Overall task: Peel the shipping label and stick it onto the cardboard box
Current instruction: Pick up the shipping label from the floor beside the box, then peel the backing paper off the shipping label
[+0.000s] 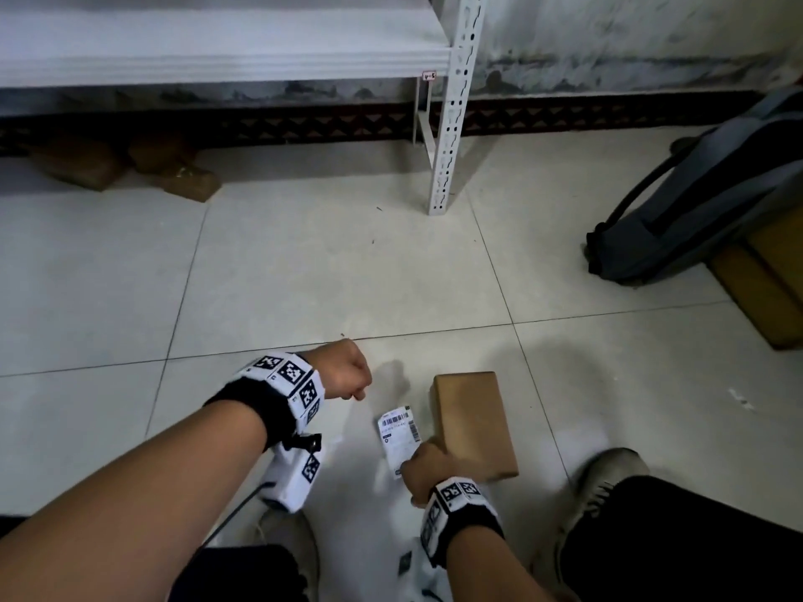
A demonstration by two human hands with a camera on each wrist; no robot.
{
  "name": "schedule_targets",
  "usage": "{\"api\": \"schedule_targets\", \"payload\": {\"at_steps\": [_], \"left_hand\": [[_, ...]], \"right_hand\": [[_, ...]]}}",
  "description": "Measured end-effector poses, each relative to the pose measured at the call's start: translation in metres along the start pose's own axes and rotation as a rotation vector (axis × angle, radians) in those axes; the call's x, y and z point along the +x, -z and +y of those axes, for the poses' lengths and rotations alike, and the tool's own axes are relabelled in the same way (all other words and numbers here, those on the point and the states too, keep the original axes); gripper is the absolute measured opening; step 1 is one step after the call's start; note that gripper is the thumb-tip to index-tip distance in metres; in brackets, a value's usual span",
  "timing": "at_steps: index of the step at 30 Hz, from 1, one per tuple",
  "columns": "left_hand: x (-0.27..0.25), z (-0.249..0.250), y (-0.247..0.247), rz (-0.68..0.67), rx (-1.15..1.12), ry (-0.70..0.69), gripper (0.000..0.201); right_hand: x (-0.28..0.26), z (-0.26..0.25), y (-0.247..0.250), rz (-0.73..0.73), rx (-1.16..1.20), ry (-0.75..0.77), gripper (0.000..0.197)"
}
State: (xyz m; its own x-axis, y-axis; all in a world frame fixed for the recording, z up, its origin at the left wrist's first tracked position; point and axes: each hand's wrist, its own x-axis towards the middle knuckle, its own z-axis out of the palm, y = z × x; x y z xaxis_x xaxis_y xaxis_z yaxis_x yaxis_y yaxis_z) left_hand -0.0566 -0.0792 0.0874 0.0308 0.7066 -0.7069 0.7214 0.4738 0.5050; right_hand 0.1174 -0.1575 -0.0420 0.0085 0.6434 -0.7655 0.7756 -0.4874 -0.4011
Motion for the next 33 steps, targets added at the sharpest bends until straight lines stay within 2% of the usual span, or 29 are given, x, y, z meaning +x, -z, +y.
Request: {"api": "schedule_targets", "payload": {"at_steps": [3, 7, 9, 12, 14, 17, 20, 22, 24, 26, 27, 29, 30, 33], "left_hand": [[0.009, -0.008, 0.005, -0.029, -0.069, 0.025, 0.027], [0.019, -0.022, 0.007, -0.068, -0.127, 0.116, 0.027], [0.024, -0.029, 0.005, -0.103, -0.104, 0.146, 0.026], [0.029, -0.032, 0.003, -0.124, -0.111, 0.141, 0.025], [0.029, -0.032, 0.002, -0.085, -0.12, 0.117, 0.026], [0.022, -0.031, 0.008, 0.007, -0.121, 0.111, 0.023], [0.009, -0.026, 0.027, 0.082, -0.145, 0.182, 0.02], [-0.01, -0.019, 0.042, 0.114, -0.112, 0.236, 0.044], [-0.029, -0.011, 0.053, 0.156, -0.011, 0.251, 0.074], [-0.05, 0.003, 0.058, 0.173, -0.112, 0.215, 0.084], [-0.06, 0.01, 0.058, 0.15, -0.271, 0.176, 0.078], [-0.079, 0.022, 0.057, 0.108, -0.592, 0.054, 0.054], [-0.088, 0.027, 0.055, 0.128, -0.705, -0.008, 0.042], [-0.101, 0.035, 0.044, 0.239, -0.82, -0.109, 0.016]], "right_hand": [[0.023, 0.002, -0.016, -0.051, 0.219, -0.069, 0.043], [0.074, 0.011, -0.052, -0.106, 0.325, -0.105, 0.039], [0.072, 0.002, -0.05, -0.069, 0.325, -0.106, 0.034], [0.061, -0.006, -0.04, 0.048, 0.302, -0.119, 0.047], [0.057, -0.01, -0.035, 0.1, 0.364, -0.142, 0.048], [0.042, -0.03, -0.012, 0.237, 0.464, -0.03, 0.035], [0.017, -0.057, 0.028, 0.267, 0.526, 0.145, 0.015], [-0.007, -0.073, 0.057, 0.25, 0.614, 0.246, 0.011], [-0.032, -0.087, 0.088, 0.218, 0.73, 0.316, 0.02], [-0.06, -0.099, 0.118, 0.146, 0.805, 0.379, 0.025], [-0.072, -0.102, 0.13, 0.111, 0.841, 0.416, 0.027], [-0.095, -0.103, 0.15, 0.055, 0.939, 0.464, 0.029], [-0.103, -0.101, 0.155, 0.027, 0.989, 0.466, 0.028], [-0.119, -0.091, 0.155, -0.041, 1.08, 0.448, 0.025]]}}
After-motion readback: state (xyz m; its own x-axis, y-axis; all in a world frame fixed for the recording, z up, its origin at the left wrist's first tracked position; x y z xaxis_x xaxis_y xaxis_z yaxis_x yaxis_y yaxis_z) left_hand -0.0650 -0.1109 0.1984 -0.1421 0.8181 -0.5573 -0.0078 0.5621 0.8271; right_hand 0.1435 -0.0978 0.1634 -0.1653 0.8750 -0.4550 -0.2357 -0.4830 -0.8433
